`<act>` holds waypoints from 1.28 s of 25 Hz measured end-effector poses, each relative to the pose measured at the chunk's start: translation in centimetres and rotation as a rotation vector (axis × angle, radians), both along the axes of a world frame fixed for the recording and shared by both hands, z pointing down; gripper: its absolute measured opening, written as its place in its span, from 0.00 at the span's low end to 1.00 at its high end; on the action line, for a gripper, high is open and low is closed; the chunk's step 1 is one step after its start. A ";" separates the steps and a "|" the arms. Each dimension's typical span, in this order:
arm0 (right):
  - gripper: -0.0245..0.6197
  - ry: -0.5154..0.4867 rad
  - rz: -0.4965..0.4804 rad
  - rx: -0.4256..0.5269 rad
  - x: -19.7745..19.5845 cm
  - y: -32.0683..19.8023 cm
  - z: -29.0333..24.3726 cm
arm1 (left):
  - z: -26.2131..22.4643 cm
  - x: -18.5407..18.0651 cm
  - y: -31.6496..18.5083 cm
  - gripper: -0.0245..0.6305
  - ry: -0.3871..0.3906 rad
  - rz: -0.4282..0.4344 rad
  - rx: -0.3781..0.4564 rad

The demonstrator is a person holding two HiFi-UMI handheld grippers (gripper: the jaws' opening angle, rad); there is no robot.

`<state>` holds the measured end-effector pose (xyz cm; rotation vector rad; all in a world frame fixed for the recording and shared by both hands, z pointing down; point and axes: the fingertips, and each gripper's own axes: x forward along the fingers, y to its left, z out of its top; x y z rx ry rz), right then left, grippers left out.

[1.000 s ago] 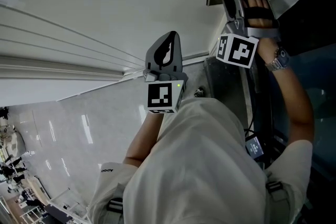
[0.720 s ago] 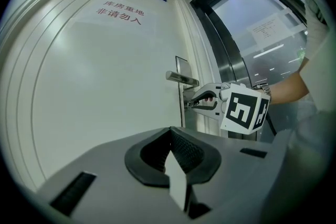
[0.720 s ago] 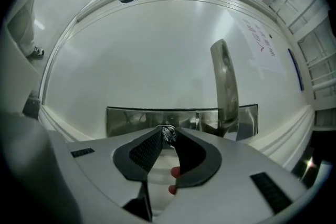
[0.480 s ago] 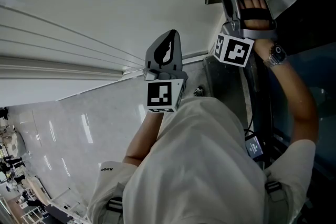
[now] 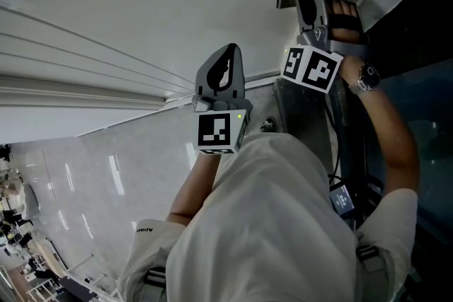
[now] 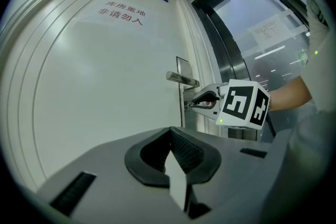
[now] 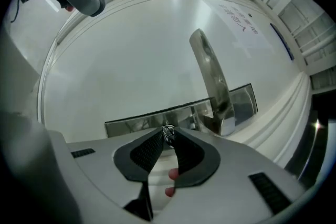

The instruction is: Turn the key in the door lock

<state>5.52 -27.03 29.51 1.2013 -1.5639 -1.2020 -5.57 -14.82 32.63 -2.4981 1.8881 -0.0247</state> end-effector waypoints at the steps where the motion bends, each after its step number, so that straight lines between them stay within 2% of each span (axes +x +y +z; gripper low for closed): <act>1: 0.14 -0.028 0.000 -0.011 0.0 0.0 -0.1 | 0.0 0.0 0.0 0.05 0.001 -0.001 0.001; 5: 0.10 -0.149 0.003 -0.058 0.1 -0.1 -0.3 | 0.0 0.0 -0.1 0.05 0.002 -0.002 0.002; 10: 0.10 -0.201 0.008 -0.075 0.1 -0.1 -0.4 | 0.1 -0.1 -0.2 0.05 0.003 -0.007 -0.001; 15: 0.07 -0.295 0.013 -0.102 0.3 -0.2 -0.6 | 0.1 0.0 -0.2 0.05 0.002 -0.006 -0.003; 19: 0.05 -0.476 0.009 -0.200 0.5 -0.3 -0.9 | 0.1 -0.1 -0.1 0.05 0.001 -0.006 -0.004; 24: 0.05 -0.590 0.020 -0.236 0.5 -0.2 -1.1 | 0.0 -0.1 0.1 0.05 -0.006 -0.006 -0.005; 32: 0.05 -0.948 0.003 -0.382 0.9 -0.6 -1.3 | 0.2 -0.4 0.2 0.05 -0.017 -0.011 -0.008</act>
